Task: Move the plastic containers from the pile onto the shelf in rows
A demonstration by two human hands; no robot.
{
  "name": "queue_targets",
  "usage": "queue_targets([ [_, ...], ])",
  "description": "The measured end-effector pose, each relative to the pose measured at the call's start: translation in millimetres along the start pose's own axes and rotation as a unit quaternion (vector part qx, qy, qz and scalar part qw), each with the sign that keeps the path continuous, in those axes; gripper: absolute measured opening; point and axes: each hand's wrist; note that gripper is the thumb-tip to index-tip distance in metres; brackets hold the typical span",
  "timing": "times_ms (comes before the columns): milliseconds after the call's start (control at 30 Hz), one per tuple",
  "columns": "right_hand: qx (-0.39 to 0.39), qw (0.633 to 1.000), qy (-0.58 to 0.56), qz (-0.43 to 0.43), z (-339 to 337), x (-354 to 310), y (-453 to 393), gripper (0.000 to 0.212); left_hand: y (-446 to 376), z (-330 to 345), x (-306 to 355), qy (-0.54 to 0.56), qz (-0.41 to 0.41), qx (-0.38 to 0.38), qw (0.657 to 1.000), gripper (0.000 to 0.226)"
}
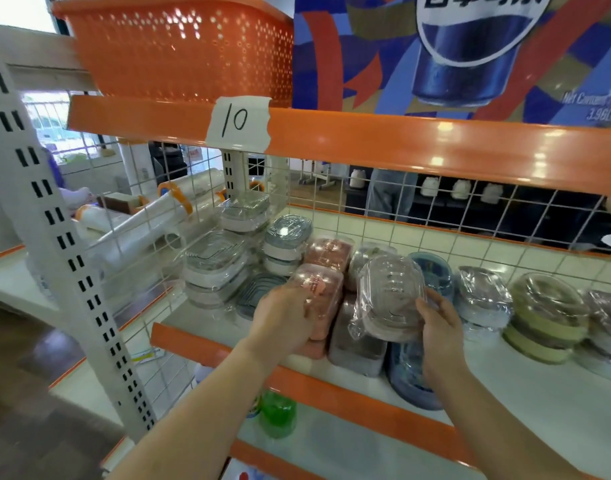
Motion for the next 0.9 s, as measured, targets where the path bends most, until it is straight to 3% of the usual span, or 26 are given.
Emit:
queue_targets([
  [133, 0.022, 1.000, -0.004, 0.002, -21.1, -3.7, -1.7, 0.024, 1.7, 12.6, 22.6, 0.044, 0.037, 0.032, 0.998, 0.025],
  [300, 0.077, 0.997, -0.007, 0.003, -59.4, -4.6, -6.4, 0.023, 6.8, 32.2, 53.2, 0.081, 0.113, -0.035, 0.990, 0.025],
  [567, 0.149, 0.988, 0.047, 0.017, -127.5, 2.7, -16.4, 0.024, 0.9, 68.0, 99.8, 0.075, 0.148, -0.124, 0.978, 0.032],
  [700, 0.152, 0.984, 0.079, 0.047, -149.8, 11.0, -18.7, 0.019, -3.3, 82.7, 115.6, 0.063, 0.181, -0.156, 0.969, 0.036],
  [900, 0.122, 0.978, 0.159, 0.063, -160.4, 17.1, -20.8, 0.029, -13.2, 102.0, 131.7, 0.037, 0.184, -0.179, 0.966, 0.046],
])
Point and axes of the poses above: each hand's wrist, its own y-axis away from the middle knuckle, its own z-axis out of the palm, x = y × z, and after that the axes turned 2 degrees about z, right-handed
